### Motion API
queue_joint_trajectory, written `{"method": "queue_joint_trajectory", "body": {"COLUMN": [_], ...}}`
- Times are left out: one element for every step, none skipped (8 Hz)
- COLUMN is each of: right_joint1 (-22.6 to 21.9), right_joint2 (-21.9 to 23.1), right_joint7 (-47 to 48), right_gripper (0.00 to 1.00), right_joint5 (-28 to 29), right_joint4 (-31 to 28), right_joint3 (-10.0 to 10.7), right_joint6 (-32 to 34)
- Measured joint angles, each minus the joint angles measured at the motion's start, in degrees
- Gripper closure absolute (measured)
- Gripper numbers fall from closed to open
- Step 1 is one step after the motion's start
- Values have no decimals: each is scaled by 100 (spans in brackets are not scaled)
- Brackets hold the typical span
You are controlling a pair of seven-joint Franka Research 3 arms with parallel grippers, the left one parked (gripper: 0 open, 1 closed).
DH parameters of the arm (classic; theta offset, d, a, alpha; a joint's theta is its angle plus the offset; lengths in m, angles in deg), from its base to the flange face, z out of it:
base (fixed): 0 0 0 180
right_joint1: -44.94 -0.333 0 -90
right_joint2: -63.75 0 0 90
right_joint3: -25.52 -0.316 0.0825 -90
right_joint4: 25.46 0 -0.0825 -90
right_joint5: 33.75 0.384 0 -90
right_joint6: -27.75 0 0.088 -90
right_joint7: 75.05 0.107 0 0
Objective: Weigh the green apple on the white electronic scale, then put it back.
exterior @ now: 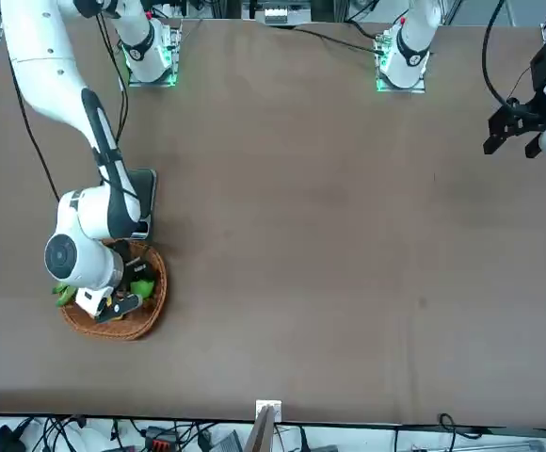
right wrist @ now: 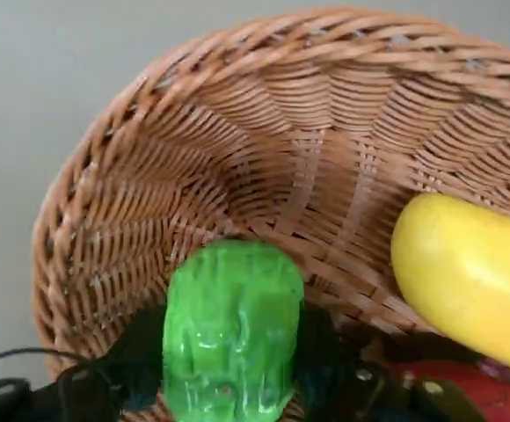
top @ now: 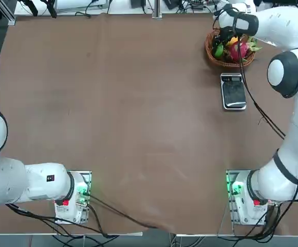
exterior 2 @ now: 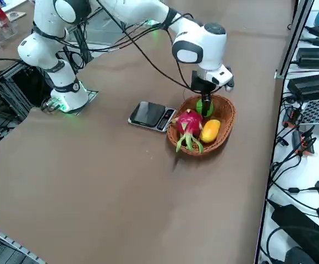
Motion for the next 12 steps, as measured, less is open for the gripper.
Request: {"method": "queue_joint_trajectory", "body": {"right_joint1": [10, 16, 21, 30, 37, 37, 41, 64, 103, 130, 139, 133], "right_joint2": [4, 24, 73, 187, 369, 618, 903, 1202, 1520, 1835, 2153, 2470], "right_joint7": [-1, -1, -1, -1, 5, 54, 160, 351, 533, 655, 781, 958], "right_gripper": [1, 0, 0, 0, 0, 0, 0, 0, 0, 0, 0, 0], "right_joint5": [0, 0, 0, 0, 3, 17, 42, 62, 68, 71, 73, 76], "right_joint4": [90, 223, 340, 412, 463, 491, 506, 519, 527, 530, 530, 523], "right_joint3": [2, 9, 29, 45, 47, 47, 51, 60, 63, 65, 66, 65], "right_joint6": [-4, 10, 61, 139, 237, 347, 532, 843, 1194, 1546, 1961, 2413]}}
